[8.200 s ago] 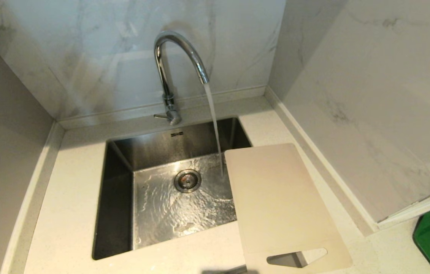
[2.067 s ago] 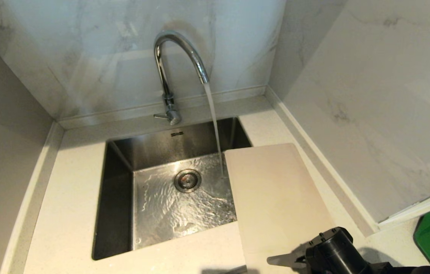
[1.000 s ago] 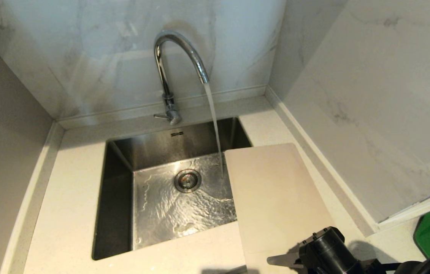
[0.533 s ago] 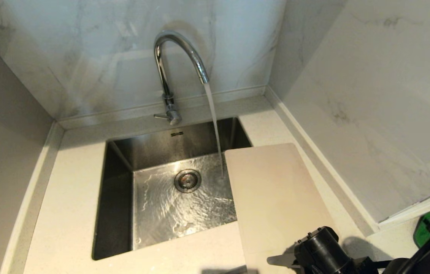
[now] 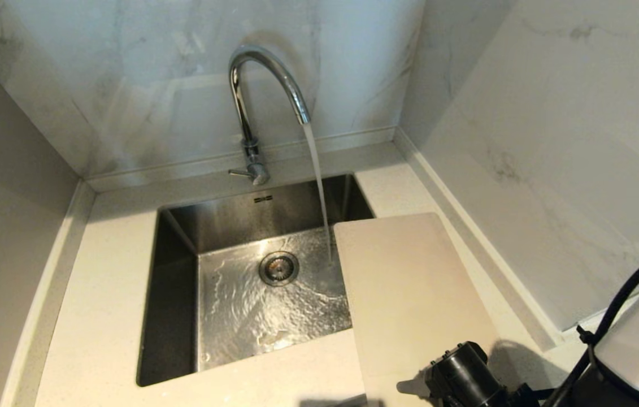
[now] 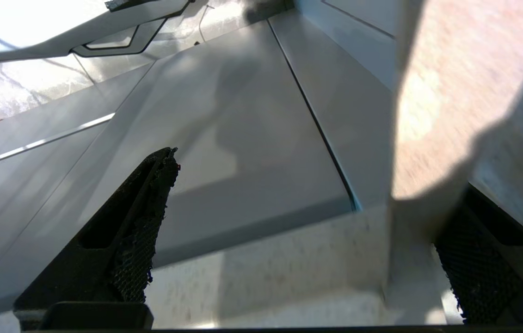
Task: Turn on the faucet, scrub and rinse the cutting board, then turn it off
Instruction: Pick up the cutting board
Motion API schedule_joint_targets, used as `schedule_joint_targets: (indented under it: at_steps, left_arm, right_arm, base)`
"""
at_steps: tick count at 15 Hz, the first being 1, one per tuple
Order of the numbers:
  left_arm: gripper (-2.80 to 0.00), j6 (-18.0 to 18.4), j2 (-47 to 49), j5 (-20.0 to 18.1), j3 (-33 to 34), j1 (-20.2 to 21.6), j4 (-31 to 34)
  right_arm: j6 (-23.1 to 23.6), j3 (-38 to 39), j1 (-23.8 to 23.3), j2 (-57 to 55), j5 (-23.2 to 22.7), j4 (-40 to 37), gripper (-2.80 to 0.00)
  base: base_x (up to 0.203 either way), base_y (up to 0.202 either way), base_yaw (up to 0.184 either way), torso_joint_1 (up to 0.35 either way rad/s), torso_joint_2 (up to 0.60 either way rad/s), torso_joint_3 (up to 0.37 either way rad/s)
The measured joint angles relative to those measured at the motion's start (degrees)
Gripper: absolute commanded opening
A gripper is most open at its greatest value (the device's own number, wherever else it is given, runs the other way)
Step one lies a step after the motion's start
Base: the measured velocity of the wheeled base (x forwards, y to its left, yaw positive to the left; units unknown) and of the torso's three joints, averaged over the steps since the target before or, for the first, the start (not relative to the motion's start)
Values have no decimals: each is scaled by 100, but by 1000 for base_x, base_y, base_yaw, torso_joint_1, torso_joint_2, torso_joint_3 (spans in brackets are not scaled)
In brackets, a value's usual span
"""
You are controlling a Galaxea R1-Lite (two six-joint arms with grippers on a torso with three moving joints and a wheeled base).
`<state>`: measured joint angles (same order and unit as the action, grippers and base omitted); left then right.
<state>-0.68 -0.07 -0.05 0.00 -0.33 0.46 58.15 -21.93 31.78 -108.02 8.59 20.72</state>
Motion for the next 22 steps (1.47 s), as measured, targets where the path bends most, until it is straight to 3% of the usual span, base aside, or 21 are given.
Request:
schedule_joint_targets:
  at_steps: [9, 22]
  left_arm:
    - [-280, 2, 0, 0, 0, 0, -2]
    - [-280, 0, 0, -1, 0, 0, -4]
  right_arm:
    - [28, 90, 0, -641, 133, 419, 0]
    - [79, 55, 9, -926, 324, 442, 0]
  base:
    - [0, 0, 0, 0, 0, 0]
    - [0, 0, 0, 0, 0, 0]
